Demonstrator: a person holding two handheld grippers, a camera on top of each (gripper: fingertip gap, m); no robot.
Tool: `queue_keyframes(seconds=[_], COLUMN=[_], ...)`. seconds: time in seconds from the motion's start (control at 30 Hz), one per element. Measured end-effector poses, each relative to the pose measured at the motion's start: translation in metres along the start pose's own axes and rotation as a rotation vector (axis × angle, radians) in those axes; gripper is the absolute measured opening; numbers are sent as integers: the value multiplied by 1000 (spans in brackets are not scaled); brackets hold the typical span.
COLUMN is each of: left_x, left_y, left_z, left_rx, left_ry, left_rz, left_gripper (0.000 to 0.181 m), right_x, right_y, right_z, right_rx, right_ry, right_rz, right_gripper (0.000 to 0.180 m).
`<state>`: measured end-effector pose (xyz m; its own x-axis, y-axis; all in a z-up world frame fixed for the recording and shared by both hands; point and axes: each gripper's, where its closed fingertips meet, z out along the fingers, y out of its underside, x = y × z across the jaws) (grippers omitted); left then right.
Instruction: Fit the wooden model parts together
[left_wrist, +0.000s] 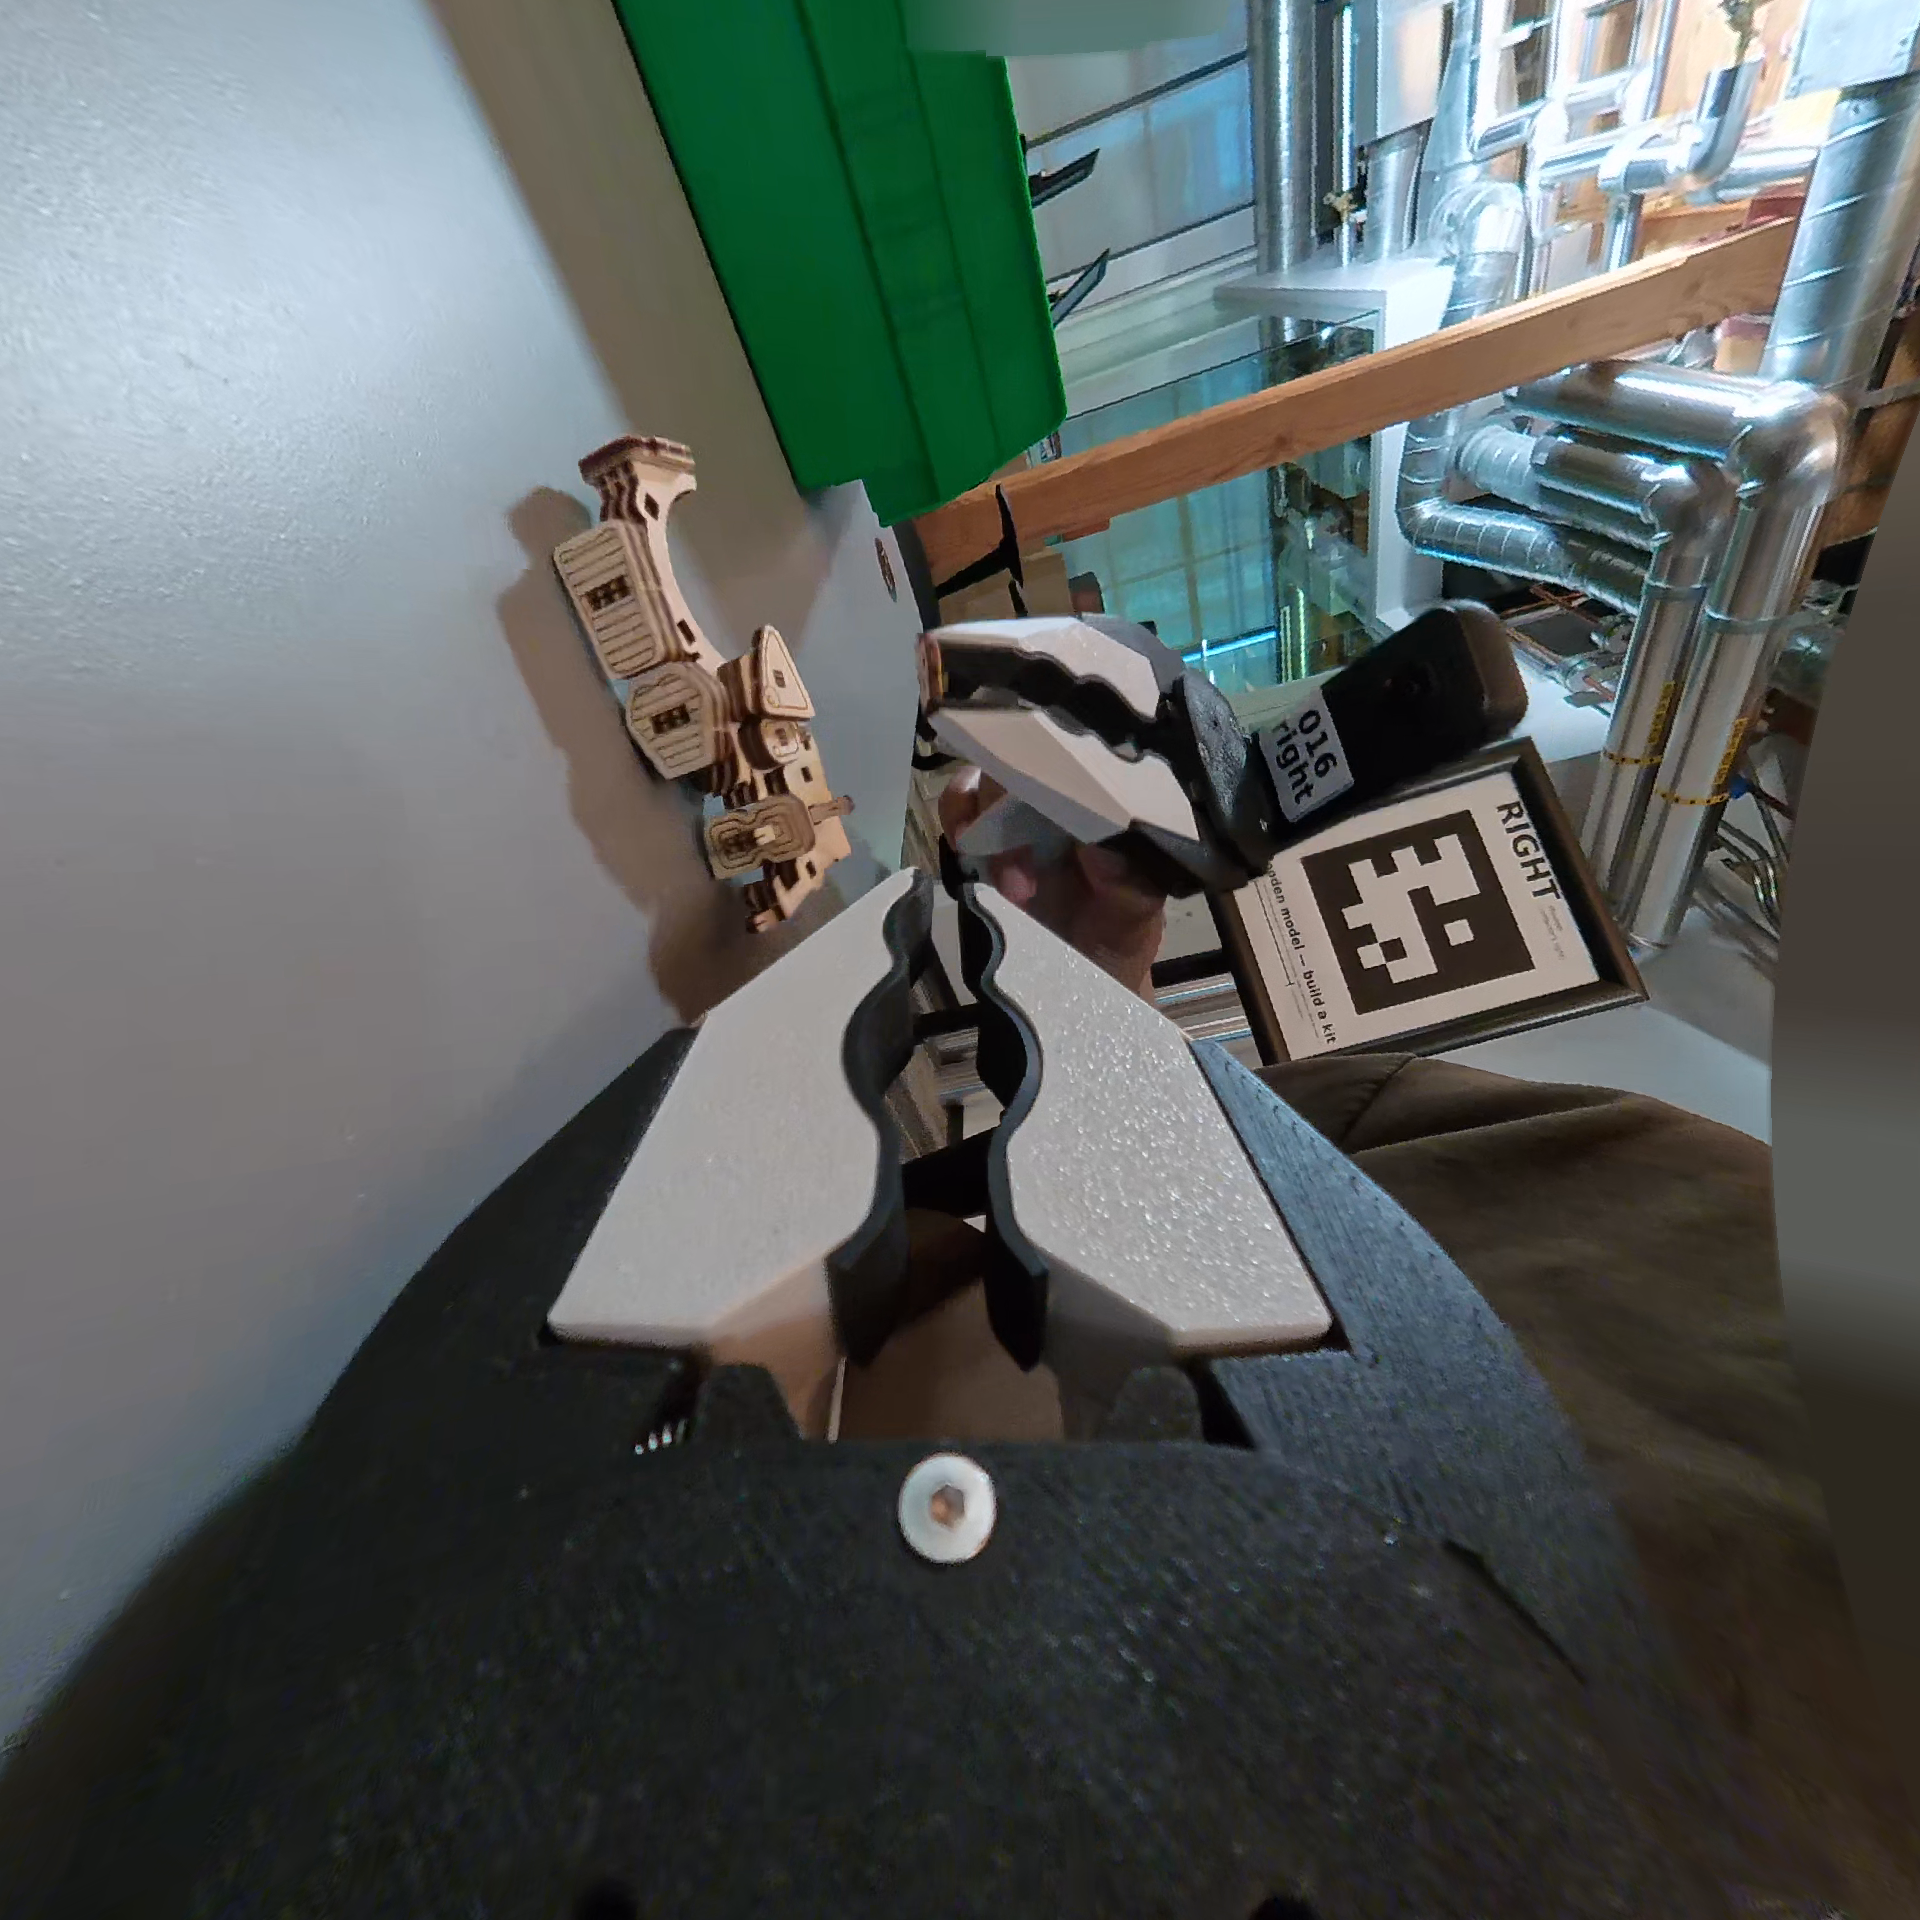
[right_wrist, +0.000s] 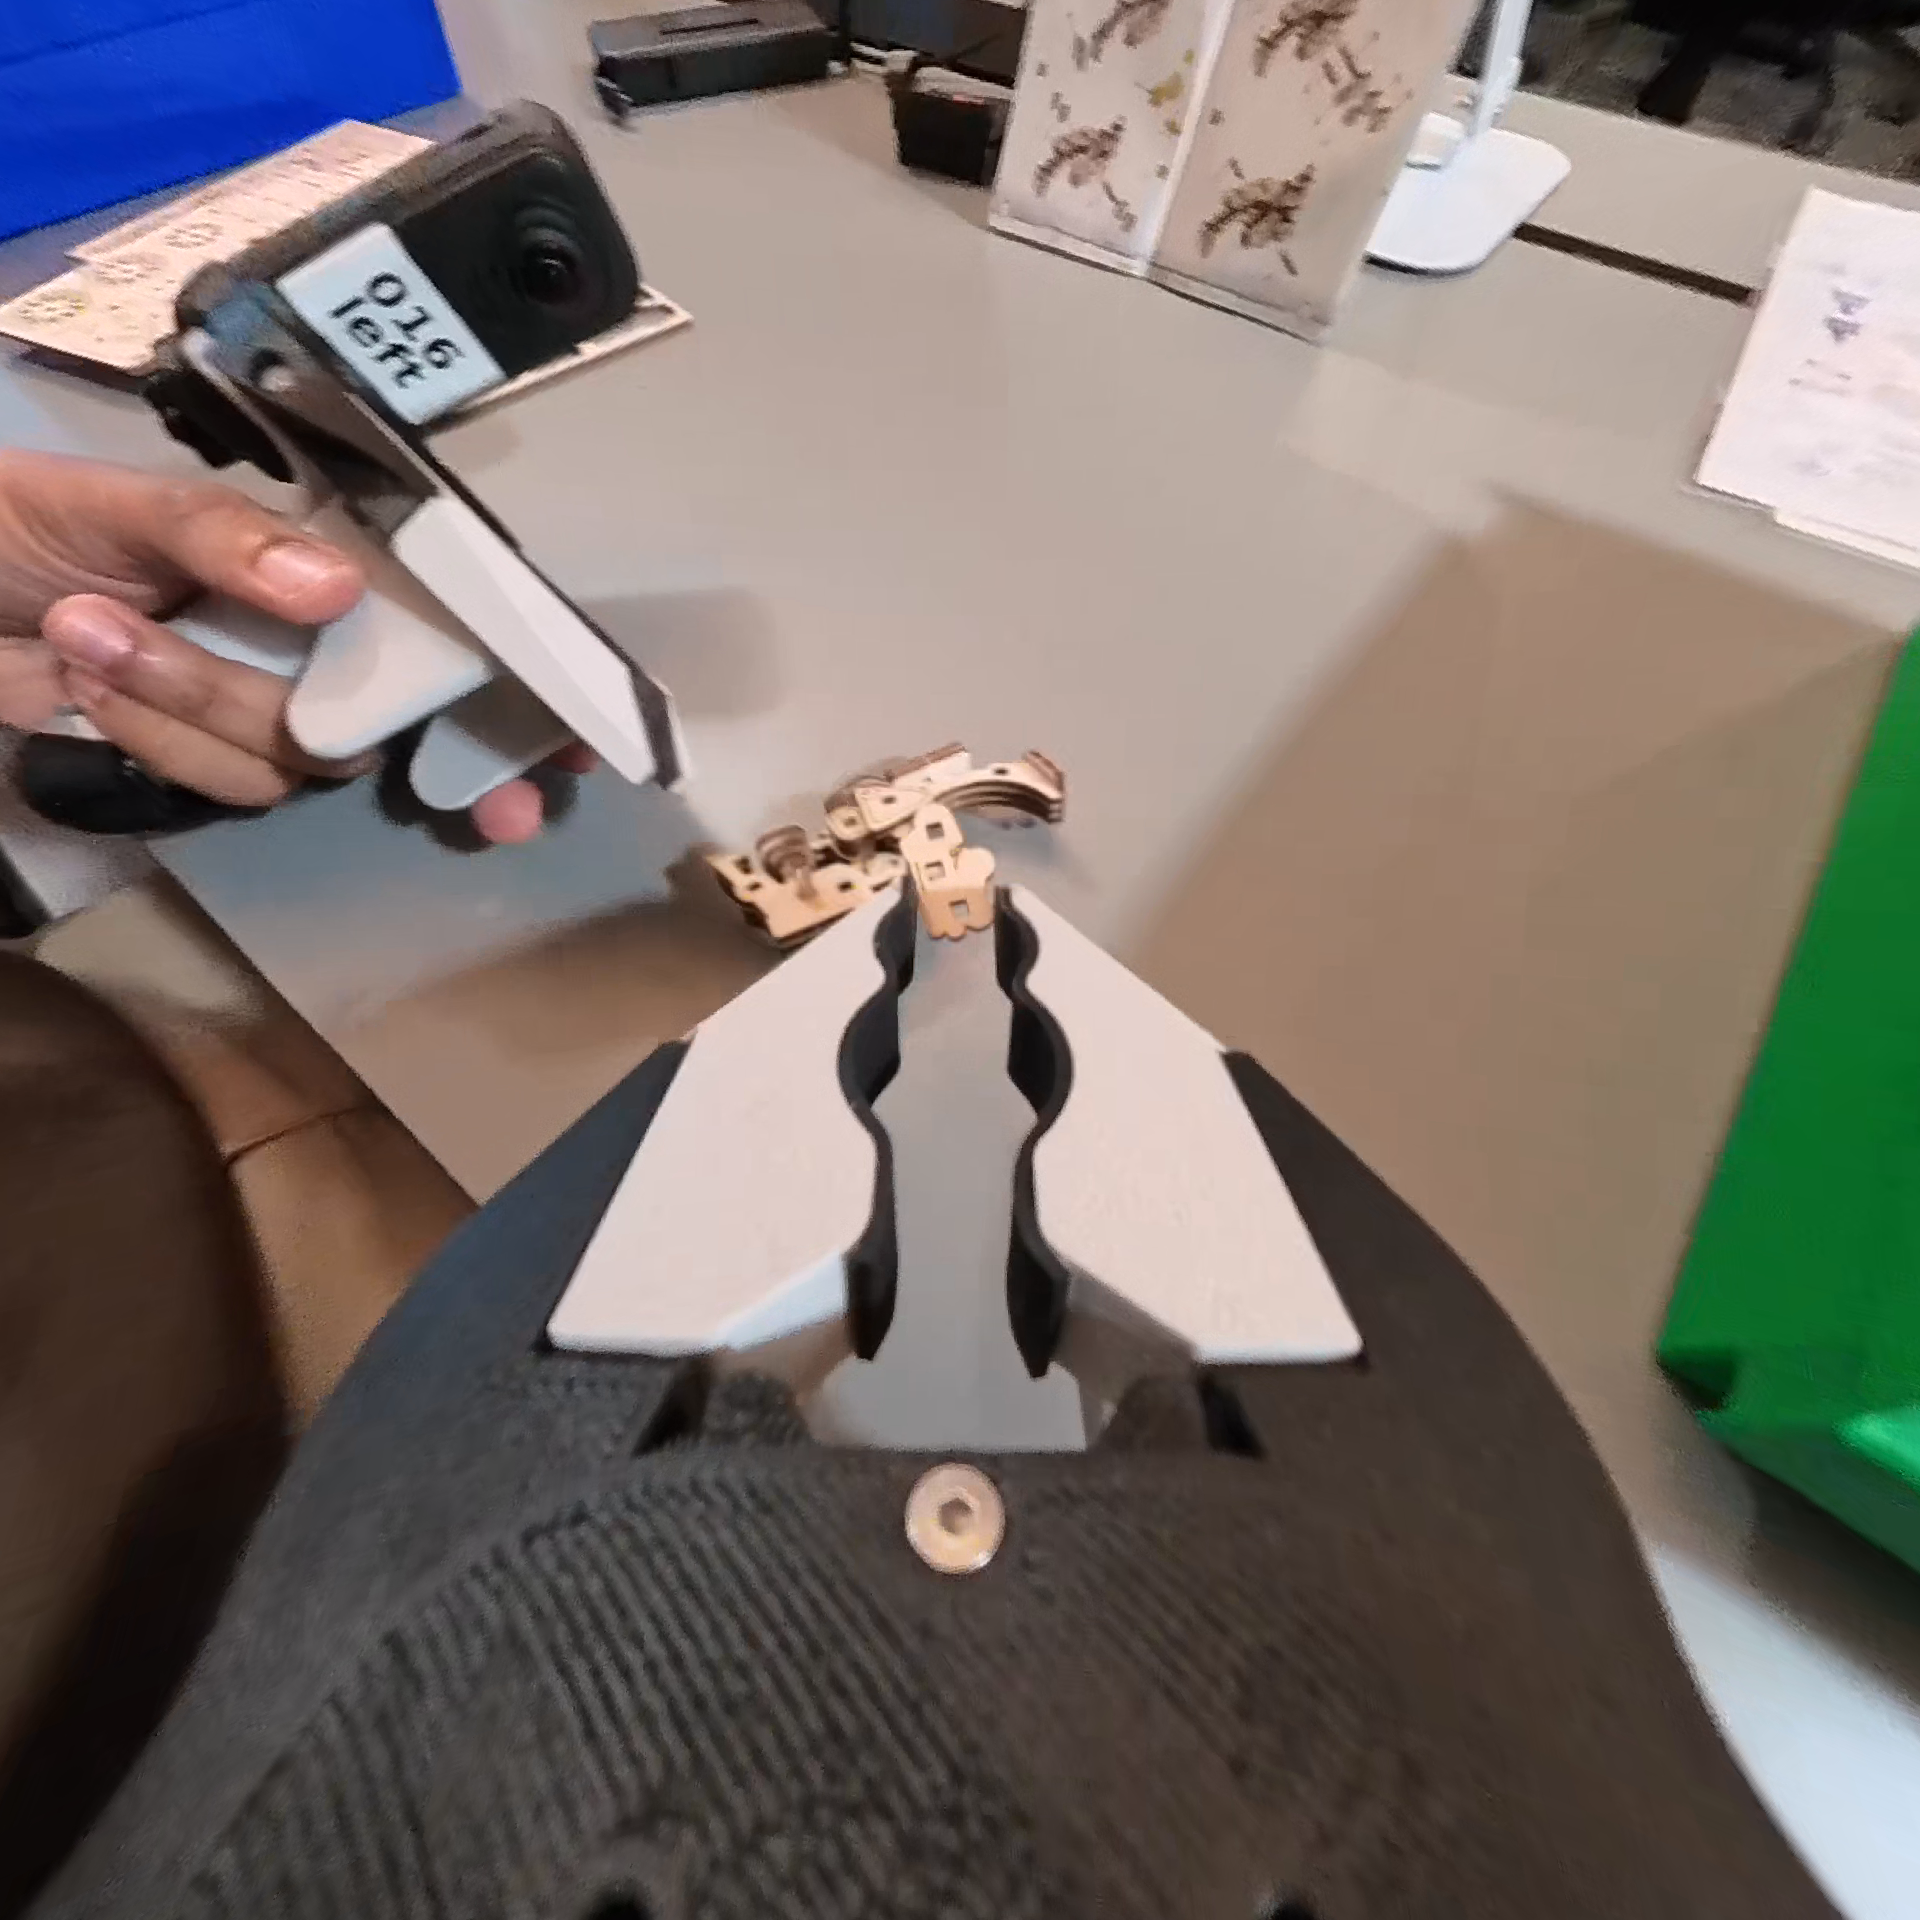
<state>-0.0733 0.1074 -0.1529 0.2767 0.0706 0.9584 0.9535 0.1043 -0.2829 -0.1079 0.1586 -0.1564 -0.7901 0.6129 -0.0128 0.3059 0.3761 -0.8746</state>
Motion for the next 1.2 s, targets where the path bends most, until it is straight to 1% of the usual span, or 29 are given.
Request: queue_keyframes(seconds=[0.03,0.17,0.2,0.27,0.3,0.37,0.43,0.47,0.5,0.57,0.63,0.7,0.77,0.87,0.93,1.0,1.03,1.1,1.2], left_x=[0,-2,-2,-2,-3,-3,-4,-4,-5,-7,-9,-12,-18,-27,-29,-29,-29,-29,-29], left_y=[0,0,1,1,2,2,2,2,2,1,-1,-8,-13,-8,-3,-1,-1,-1,-1], left_z=[0,0,1,1,1,1,2,2,2,2,4,7,10,14,17,19,19,18,17], left_rx=[0,-2,-4,-8,-10,-14,-14,-12,-10,-8,-2,17,30,-11,-42,-50,-51,-51,-49], left_ry=[-2,-12,-14,-18,-21,-25,-27,-30,-36,-51,-69,-85,-115,-195,-235,-244,-241,-230,-227], left_rz=[0,0,1,2,3,2,1,1,2,9,16,8,5,31,80,103,97,75,69], left_gripper=[2,2,2,3,3,4,5,6,6,6,6,7,7,5,1,1,1,1,1], right_x=[6,25,29,34,35,32,16,4,-9,-27,-34,-34,-30,-24,-23,-27,-29,-32,-32], right_y=[5,39,43,44,41,29,15,11,8,12,21,25,21,19,19,18,19,18,16], right_z=[-1,1,1,1,0,-2,-4,-4,-3,3,10,14,15,16,18,21,23,27,27], right_rx=[-20,-157,-173,-171,-155,-98,-41,-23,-19,-55,-103,-114,-84,-56,-54,-72,-84,-91,-82], right_ry=[8,31,43,65,69,59,-18,-87,-163,-266,-309,-328,-343,-352,-355,-360,-358,-358,-376], right_rz=[27,151,174,209,214,211,215,247,298,413,497,571,644,722,741,724,714,712,748], right_gripper=[14,14,17,40,48,55,52,46,46,43,45,46,45,42,43,40,38,41,41])
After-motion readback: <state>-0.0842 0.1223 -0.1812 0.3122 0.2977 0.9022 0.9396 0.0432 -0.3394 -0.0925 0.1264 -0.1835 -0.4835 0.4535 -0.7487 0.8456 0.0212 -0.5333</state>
